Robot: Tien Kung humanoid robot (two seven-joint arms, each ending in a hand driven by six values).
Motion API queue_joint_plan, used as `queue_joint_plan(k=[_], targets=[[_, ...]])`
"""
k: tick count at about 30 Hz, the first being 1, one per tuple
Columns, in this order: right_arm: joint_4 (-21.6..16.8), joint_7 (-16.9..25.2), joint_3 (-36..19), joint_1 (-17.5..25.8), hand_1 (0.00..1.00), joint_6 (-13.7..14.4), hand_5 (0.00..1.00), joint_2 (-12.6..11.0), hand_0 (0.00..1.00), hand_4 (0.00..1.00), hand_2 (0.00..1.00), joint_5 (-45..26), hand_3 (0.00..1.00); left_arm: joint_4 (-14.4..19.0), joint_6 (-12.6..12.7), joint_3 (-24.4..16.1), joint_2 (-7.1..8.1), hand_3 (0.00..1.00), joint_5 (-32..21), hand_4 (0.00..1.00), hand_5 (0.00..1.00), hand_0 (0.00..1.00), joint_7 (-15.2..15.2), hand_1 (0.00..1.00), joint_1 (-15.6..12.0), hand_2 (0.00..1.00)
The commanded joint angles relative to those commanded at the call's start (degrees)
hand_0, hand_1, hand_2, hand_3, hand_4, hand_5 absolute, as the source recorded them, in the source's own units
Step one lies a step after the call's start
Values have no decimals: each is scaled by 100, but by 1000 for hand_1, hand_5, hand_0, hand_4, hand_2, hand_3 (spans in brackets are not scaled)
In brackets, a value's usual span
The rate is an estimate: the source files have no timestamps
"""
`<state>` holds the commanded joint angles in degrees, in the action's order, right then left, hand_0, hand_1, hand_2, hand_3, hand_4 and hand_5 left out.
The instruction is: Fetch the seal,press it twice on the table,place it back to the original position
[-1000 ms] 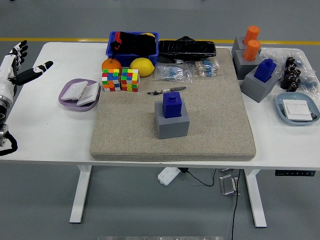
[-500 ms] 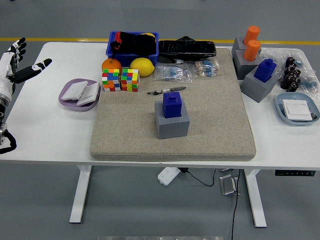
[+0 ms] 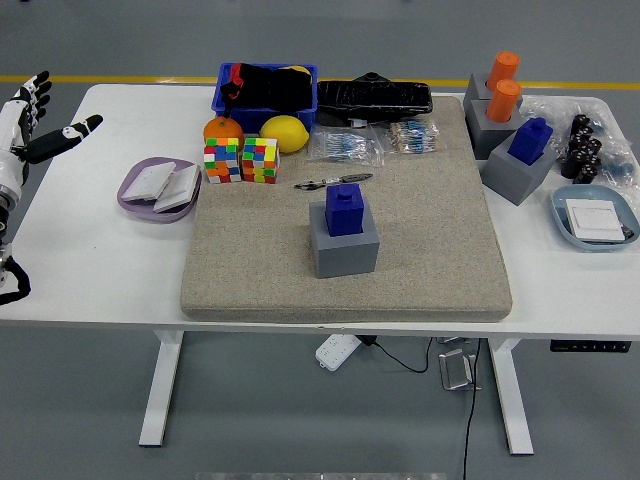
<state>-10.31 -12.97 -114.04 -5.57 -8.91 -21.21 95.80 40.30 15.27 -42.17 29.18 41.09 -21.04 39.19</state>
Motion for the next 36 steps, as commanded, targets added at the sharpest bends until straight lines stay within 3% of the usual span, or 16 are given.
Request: queue_joint_plan(k=[36], targets=[[0, 6, 198, 0, 726, 1, 509, -55, 789, 818, 731, -69, 680, 104, 3, 105, 41, 998, 50, 958, 302, 959, 37, 983, 39, 990]])
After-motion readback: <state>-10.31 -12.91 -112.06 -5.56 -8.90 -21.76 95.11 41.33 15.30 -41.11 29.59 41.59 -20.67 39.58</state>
